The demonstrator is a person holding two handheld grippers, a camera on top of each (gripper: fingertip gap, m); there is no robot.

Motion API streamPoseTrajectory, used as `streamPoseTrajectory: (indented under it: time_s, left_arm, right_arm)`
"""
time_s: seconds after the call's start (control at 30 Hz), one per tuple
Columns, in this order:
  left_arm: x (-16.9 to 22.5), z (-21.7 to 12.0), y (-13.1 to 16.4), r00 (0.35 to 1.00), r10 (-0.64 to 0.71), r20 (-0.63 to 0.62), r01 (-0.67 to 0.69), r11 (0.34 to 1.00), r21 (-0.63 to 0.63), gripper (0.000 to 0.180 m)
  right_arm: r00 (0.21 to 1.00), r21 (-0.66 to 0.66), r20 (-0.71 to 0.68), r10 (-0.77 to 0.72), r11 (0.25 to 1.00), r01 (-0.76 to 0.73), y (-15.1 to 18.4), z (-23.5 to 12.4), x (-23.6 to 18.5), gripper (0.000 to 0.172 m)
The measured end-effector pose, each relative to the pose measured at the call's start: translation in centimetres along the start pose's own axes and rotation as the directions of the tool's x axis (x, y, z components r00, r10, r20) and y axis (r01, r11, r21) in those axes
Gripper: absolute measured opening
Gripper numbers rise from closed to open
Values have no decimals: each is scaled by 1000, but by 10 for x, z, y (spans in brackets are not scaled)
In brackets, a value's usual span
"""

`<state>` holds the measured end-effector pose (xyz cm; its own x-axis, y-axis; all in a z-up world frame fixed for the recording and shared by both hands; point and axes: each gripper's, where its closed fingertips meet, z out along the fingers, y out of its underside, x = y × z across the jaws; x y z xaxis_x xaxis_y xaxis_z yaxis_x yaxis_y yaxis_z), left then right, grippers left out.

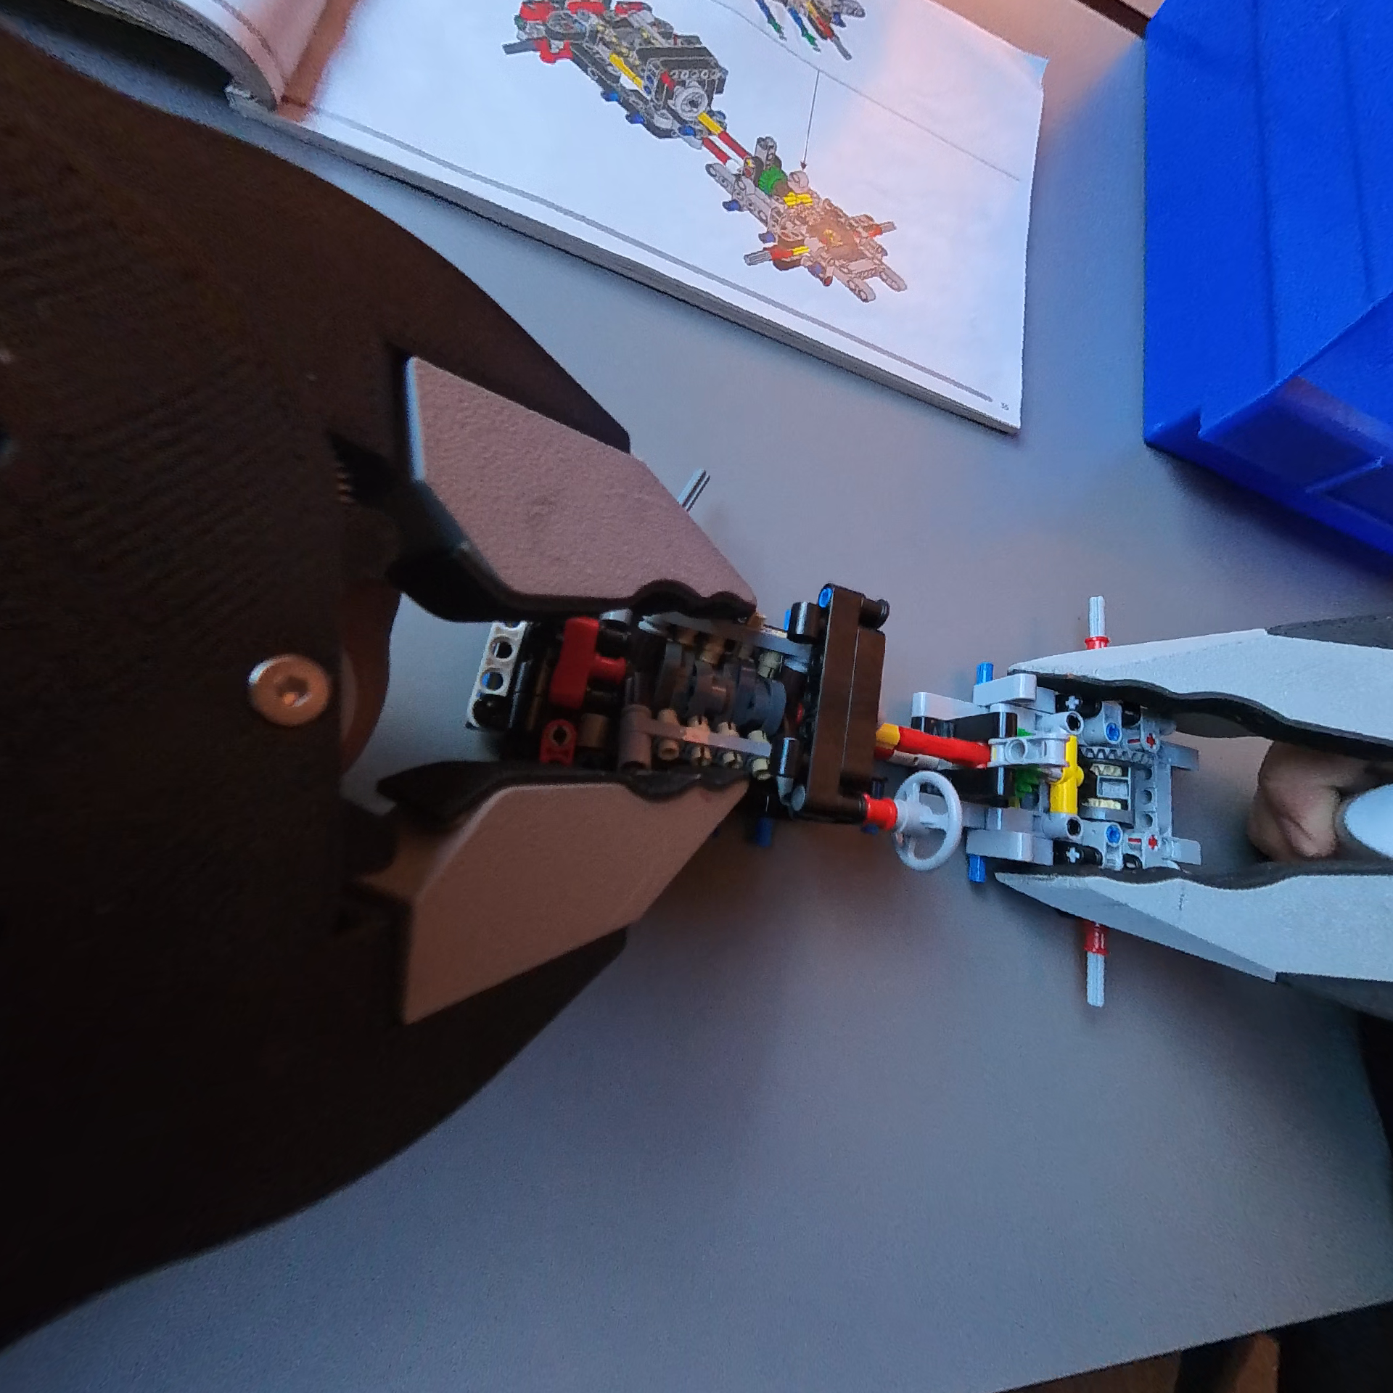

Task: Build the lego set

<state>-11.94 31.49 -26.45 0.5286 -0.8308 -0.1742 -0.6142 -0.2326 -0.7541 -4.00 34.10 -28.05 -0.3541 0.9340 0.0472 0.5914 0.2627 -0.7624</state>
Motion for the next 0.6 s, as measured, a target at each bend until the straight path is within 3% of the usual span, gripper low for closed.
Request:
streamPoseTrajectory:
  time_s: [0.6]
  left_arm:
    - [-1, 4, -2, 1000, 13, 11, -13, 999, -34, 36]
  right_arm:
    - [1000, -3, 5, 8, 1000, -8, 0, 0, 0, 59]
